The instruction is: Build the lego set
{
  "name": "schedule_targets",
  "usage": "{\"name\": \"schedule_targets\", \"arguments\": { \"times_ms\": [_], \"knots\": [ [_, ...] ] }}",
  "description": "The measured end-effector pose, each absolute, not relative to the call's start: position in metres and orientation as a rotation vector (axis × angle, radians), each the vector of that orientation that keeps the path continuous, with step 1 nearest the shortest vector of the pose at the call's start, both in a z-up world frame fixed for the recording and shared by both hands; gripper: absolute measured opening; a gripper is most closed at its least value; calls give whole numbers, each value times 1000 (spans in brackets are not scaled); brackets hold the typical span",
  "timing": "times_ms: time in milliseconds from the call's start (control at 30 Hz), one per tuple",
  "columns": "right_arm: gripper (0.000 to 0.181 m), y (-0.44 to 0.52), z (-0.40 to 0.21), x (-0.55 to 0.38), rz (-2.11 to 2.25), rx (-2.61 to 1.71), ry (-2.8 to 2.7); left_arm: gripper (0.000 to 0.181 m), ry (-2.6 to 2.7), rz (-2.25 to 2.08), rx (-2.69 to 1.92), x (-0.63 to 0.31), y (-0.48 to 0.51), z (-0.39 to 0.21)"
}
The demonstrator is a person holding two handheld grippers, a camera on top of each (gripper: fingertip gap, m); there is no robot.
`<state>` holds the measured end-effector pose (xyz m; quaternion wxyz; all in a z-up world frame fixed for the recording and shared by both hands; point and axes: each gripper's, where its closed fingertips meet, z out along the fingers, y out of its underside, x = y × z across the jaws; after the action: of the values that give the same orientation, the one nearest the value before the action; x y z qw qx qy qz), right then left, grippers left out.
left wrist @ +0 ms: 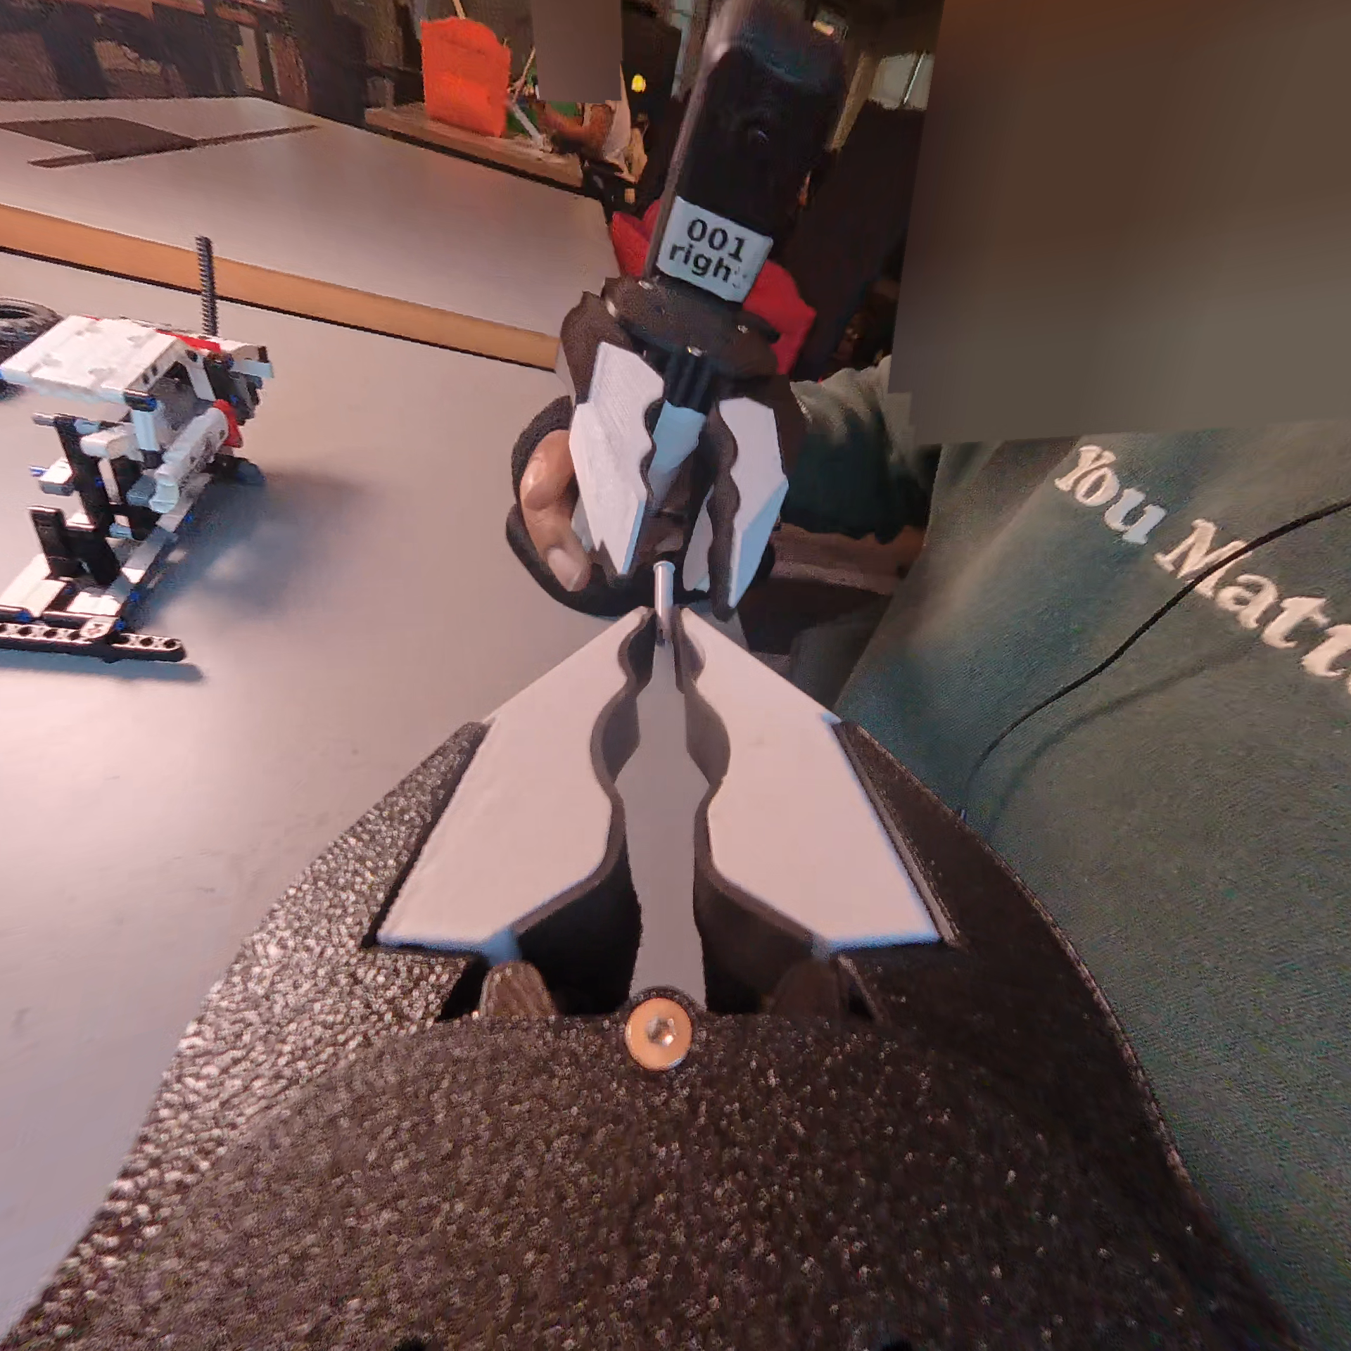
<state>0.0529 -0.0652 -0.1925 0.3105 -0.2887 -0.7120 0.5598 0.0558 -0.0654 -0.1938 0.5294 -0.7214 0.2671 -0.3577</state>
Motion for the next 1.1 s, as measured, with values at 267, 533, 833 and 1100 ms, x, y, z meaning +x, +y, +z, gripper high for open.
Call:
{"name": "schedule_targets", "arguments": {
  "times_ms": [267, 533, 833, 1100],
  "knots": [
    [13, -68, -187, 55, 1326, -597, -1890, 4, 638, -1061, -1718, 66, -69, -190],
    [5, -72, -193, 59, 1263, -516, -1945, 3, 655, -1140, -1751, 69, -72, -195],
    [4, -29, -239, 50, 1195, -793, -2016, 38, 593, -770, -2033, 11, -55, -244],
    [4, -25, -261, 36, 1054, -768, -2157, 74, 628, -570, -2273, 1, -44, -299]
  ]
}}
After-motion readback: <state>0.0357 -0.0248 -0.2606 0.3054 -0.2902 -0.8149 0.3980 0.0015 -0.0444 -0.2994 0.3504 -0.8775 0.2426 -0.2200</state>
